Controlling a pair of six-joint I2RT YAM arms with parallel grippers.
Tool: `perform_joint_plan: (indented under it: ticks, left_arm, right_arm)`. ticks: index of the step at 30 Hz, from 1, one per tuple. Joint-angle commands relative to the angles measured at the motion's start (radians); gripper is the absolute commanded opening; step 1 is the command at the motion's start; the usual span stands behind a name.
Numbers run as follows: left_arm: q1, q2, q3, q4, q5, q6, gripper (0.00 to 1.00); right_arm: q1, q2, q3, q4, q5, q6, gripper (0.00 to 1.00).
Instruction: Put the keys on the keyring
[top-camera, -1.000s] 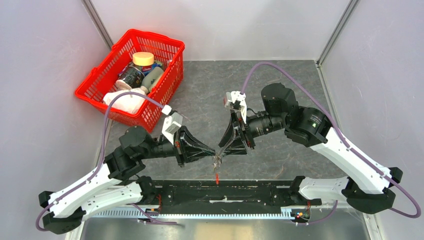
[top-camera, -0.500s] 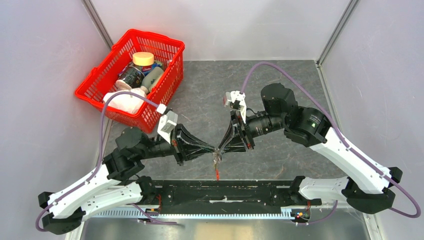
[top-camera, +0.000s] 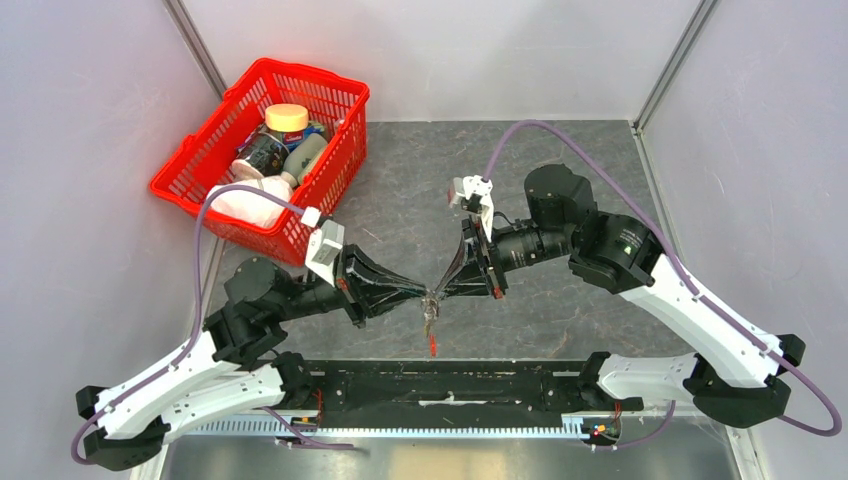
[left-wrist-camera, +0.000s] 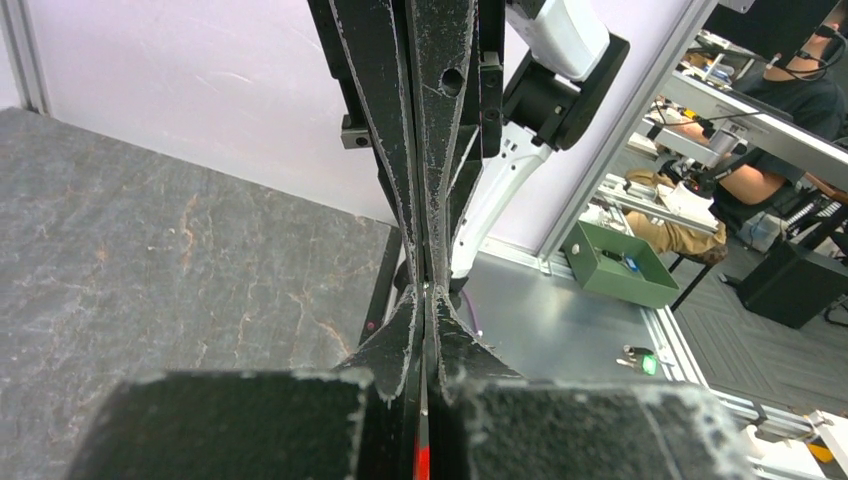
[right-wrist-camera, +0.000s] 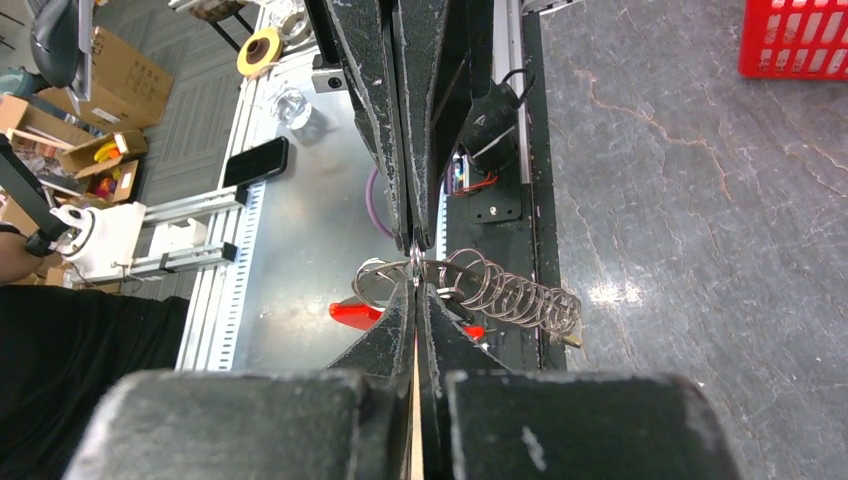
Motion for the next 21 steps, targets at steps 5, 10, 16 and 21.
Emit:
perform_joint_plan:
  ticks: [5,10,16,21]
  left_arm:
    - [-0.002,0.006,0.023,0.210,-0.071,0.052,0.02]
    - [-0.002,0.025,0.035,0.247,-0.067,0.052,0.02]
    - [-0.002,0.021,0.034,0.268,-0.080,0.053,0.02]
    - [-0.002,0.017,0.032,0.268,-0.080,0.049,0.02]
  right_arm:
    - [0.002,-0.021,0.066,0.102,-0.016,0.093,0.00]
    - [0.001,-0.033,0.084,0.123,0.002,0.118,0.00]
    - [0.000,-0.057,0.070,0.175,0.018,0.153,0.00]
    - [0.002,-0.062,0.070,0.178,0.023,0.160,0.00]
